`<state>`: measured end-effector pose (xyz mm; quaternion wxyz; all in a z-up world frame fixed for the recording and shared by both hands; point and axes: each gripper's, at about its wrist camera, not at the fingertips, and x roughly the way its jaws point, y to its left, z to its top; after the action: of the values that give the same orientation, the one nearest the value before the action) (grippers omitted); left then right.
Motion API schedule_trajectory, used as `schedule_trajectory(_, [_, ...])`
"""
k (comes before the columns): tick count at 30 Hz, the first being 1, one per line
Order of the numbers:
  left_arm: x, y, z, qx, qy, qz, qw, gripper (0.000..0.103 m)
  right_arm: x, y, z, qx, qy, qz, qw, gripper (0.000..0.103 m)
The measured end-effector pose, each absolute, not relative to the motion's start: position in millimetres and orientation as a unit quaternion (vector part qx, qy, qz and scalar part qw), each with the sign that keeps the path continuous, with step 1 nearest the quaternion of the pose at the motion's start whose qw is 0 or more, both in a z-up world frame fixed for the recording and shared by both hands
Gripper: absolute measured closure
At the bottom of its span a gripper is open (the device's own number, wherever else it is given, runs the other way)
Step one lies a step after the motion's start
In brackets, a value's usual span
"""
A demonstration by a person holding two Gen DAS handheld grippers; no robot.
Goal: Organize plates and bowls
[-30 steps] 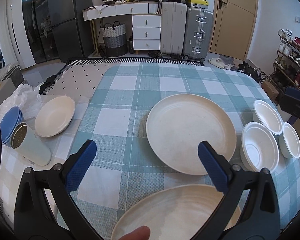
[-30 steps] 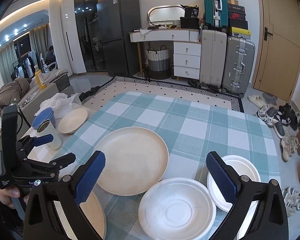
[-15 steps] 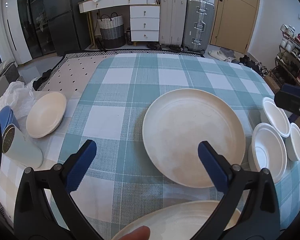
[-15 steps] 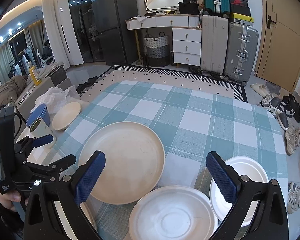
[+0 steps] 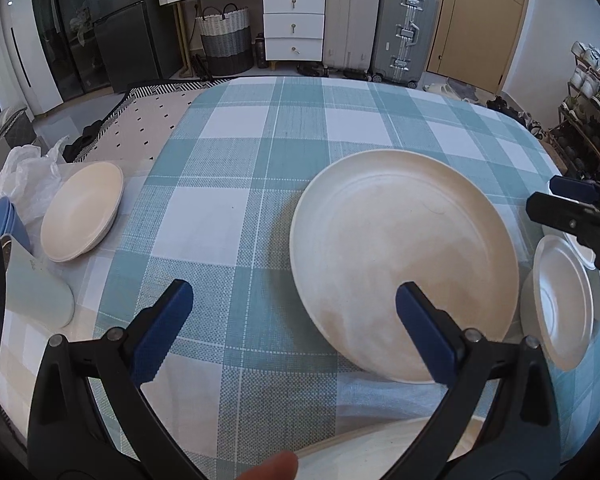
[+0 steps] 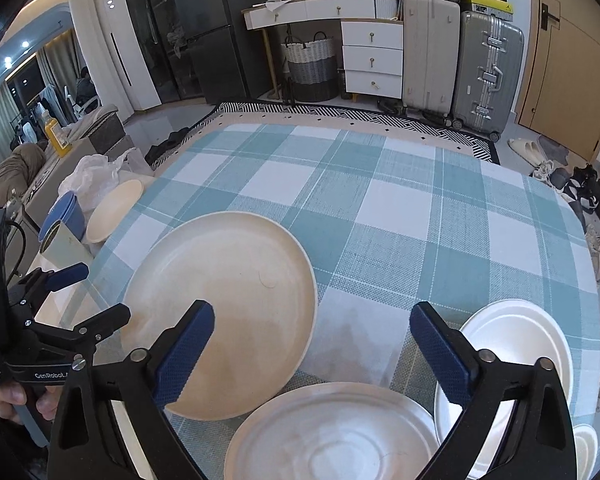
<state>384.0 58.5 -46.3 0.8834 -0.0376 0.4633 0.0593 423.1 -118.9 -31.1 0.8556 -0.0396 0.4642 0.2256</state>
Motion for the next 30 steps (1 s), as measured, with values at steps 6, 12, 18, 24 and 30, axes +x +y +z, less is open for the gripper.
schedule_trajectory(6, [389.7,58.9,-55.7,-0.044,0.472,0.052,0.879,0.005,430.1,-113.9,-48.4,-0.047,0.481,0.219,0.848,0.022])
schedule_trajectory(12, [394.5,58.6,-60.9,-0.048,0.477,0.037,0.877,0.013,435.2,-111.0,-59.3,-0.044,0.491,0.223,0.841,0.03])
schedule_trajectory(18, [398.2,55.8,-67.1,-0.052,0.492,0.02,0.869,0.041,436.2,-105.8,-68.2,-0.05,0.5,0.227,0.834,0.042])
schedule_trajectory(24, [398.6,52.9,-70.9,-0.053,0.494,0.013,0.867,0.055,435.7,-102.3,-71.8,-0.055,0.503,0.227,0.832,0.055])
schedule_trajectory(30, [400.0,52.2,-72.2,-0.052,0.496,0.01,0.866,0.069,433.0,-99.9,-73.5,-0.069,0.505,0.226,0.831,0.067])
